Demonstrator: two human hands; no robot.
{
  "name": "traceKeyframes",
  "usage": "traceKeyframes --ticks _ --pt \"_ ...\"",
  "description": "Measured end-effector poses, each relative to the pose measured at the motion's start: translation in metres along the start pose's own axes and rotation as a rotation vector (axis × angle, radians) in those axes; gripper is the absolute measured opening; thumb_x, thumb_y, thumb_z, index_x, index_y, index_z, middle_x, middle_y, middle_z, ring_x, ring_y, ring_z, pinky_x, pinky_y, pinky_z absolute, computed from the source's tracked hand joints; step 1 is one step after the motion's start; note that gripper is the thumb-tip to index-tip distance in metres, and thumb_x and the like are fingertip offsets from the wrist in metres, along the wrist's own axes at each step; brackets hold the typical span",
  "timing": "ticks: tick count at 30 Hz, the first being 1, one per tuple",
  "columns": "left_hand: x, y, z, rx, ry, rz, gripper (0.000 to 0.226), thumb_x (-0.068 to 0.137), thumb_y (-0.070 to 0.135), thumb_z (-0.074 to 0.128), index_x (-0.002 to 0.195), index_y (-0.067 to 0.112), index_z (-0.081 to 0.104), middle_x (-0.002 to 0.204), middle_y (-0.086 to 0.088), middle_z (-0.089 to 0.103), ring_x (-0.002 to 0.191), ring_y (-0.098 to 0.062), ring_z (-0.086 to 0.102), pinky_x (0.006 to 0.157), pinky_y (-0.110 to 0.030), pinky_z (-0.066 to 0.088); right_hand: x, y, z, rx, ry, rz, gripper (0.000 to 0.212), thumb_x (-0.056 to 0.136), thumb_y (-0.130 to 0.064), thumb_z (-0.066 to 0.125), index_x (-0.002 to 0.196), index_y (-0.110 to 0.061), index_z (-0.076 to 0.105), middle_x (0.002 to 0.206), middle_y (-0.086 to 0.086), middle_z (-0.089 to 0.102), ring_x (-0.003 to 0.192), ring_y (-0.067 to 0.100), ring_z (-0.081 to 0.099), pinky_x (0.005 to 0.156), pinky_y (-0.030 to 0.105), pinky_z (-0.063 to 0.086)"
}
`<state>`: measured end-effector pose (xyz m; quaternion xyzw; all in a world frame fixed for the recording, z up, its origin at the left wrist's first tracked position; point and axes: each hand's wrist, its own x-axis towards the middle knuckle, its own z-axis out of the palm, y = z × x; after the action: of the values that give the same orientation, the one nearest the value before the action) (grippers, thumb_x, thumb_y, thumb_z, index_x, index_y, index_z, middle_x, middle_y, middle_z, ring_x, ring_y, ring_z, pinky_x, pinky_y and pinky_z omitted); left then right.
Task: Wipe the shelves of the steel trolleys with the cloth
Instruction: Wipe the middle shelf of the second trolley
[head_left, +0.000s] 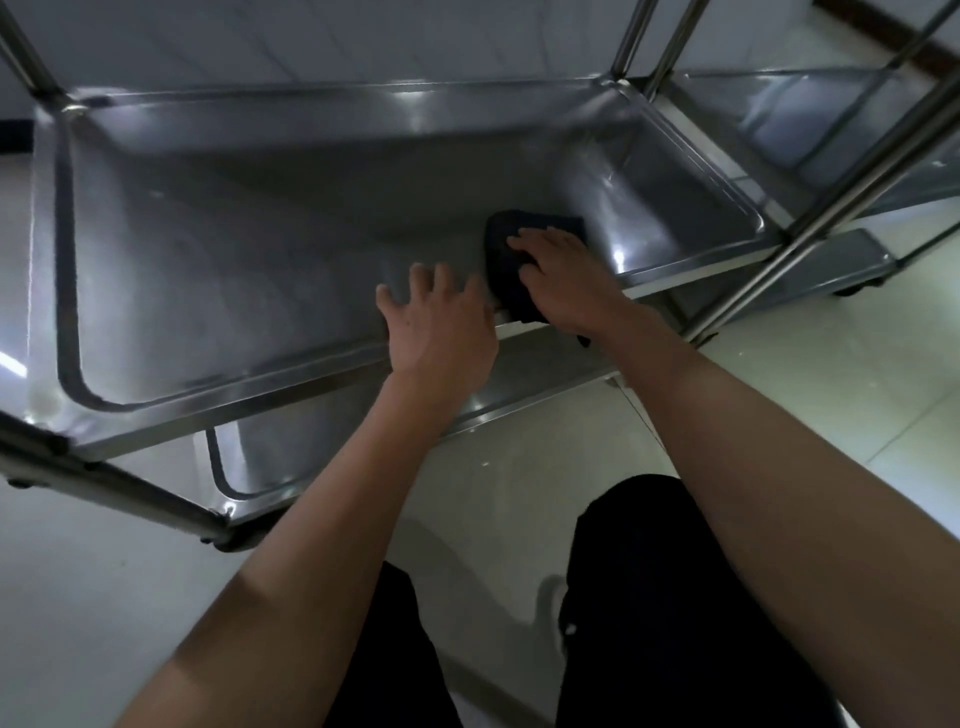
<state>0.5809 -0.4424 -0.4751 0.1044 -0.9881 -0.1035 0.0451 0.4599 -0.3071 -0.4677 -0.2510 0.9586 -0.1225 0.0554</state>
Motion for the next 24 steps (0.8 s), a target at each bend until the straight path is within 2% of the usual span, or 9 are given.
traceKeyframes --ticks 2,3,4,8,11,13,15,20,24 --pt "0.000 -0.002 0.000 -0.005 0.002 -0.005 0.033 0.104 0.033 0.033 0.126 0.021 0.054 0.138 -0.010 0.048 0.139 -0.033 0.033 0.107 -0.065 0.027 0.006 -0.007 -0.005 0.047 0.037 0.005 0.035 0.102 -0.031 0.039 0.125 -0.018 0.061 0.142 0.004 0.053 0.133 0.030 0.043 0.108 0.038 0.035" --pt "0.000 -0.001 -0.001 -0.006 -0.007 -0.004 0.032 0.104 0.032 0.034 0.126 0.022 0.054 0.139 -0.010 0.047 0.139 -0.033 0.032 0.108 -0.064 0.026 0.006 -0.011 -0.008 0.065 0.060 0.004 0.032 0.103 -0.033 0.038 0.112 -0.016 0.063 0.132 0.006 0.059 0.124 0.032 0.050 0.101 0.038 0.039" --pt "0.000 -0.001 -0.001 -0.001 -0.017 0.002 0.031 0.103 0.031 0.035 0.126 0.022 0.053 0.139 -0.010 0.047 0.140 -0.032 0.031 0.108 -0.064 0.026 0.005 -0.013 -0.009 0.054 0.082 0.002 0.032 0.104 -0.034 0.038 0.109 -0.015 0.062 0.127 0.007 0.060 0.121 0.032 0.052 0.099 0.039 0.042" --pt "0.002 -0.003 0.000 -0.002 -0.022 0.008 0.031 0.102 0.033 0.036 0.126 0.024 0.054 0.138 -0.009 0.045 0.139 -0.031 0.032 0.109 -0.063 0.027 -0.003 -0.015 0.007 -0.076 0.156 0.003 0.038 0.104 -0.033 0.033 0.139 -0.021 0.045 0.142 0.004 0.050 0.140 0.027 0.034 0.110 0.050 0.032" --pt "0.006 -0.002 0.003 -0.022 -0.012 -0.018 0.032 0.100 0.035 0.036 0.124 0.025 0.056 0.138 -0.008 0.046 0.139 -0.030 0.033 0.109 -0.063 0.025 0.005 -0.007 0.012 -0.133 0.071 -0.051 0.053 0.106 -0.037 0.025 0.157 -0.022 0.021 0.162 -0.003 0.028 0.150 0.025 0.017 0.118 0.054 0.021" --pt "0.006 -0.002 0.006 -0.028 0.011 -0.022 0.033 0.100 0.035 0.036 0.124 0.026 0.057 0.137 -0.005 0.047 0.137 -0.028 0.036 0.108 -0.062 0.027 0.012 0.001 0.013 -0.142 0.029 -0.091 0.056 0.106 -0.038 0.021 0.159 -0.023 0.014 0.166 -0.006 0.013 0.153 0.024 0.009 0.119 0.055 0.015" --pt "0.005 -0.002 0.009 -0.033 0.035 -0.032 0.035 0.099 0.037 0.035 0.124 0.027 0.056 0.137 -0.002 0.048 0.134 -0.024 0.040 0.109 -0.062 0.029 0.016 0.006 0.016 -0.134 0.022 -0.130 0.056 0.105 -0.040 0.020 0.158 -0.024 0.014 0.167 -0.006 0.006 0.153 0.024 0.005 0.119 0.057 0.012" --pt "0.006 0.015 0.007 -0.068 0.082 -0.159 0.038 0.097 0.037 0.034 0.125 0.031 0.061 0.136 0.005 0.051 0.124 -0.022 0.053 0.110 -0.061 0.031 0.023 0.018 0.020 -0.066 0.004 -0.244 0.056 0.105 -0.041 0.016 0.159 -0.024 0.011 0.167 -0.006 0.006 0.154 0.025 -0.001 0.120 0.058 0.008" --pt "0.011 0.034 0.002 -0.063 0.064 -0.292 0.040 0.097 0.034 0.038 0.129 0.029 0.061 0.141 0.003 0.050 0.123 -0.023 0.053 0.111 -0.061 0.029 0.026 0.028 0.014 -0.028 -0.021 -0.336 0.055 0.106 -0.040 0.015 0.159 -0.023 0.012 0.167 -0.005 0.006 0.154 0.025 -0.002 0.121 0.058 0.006"
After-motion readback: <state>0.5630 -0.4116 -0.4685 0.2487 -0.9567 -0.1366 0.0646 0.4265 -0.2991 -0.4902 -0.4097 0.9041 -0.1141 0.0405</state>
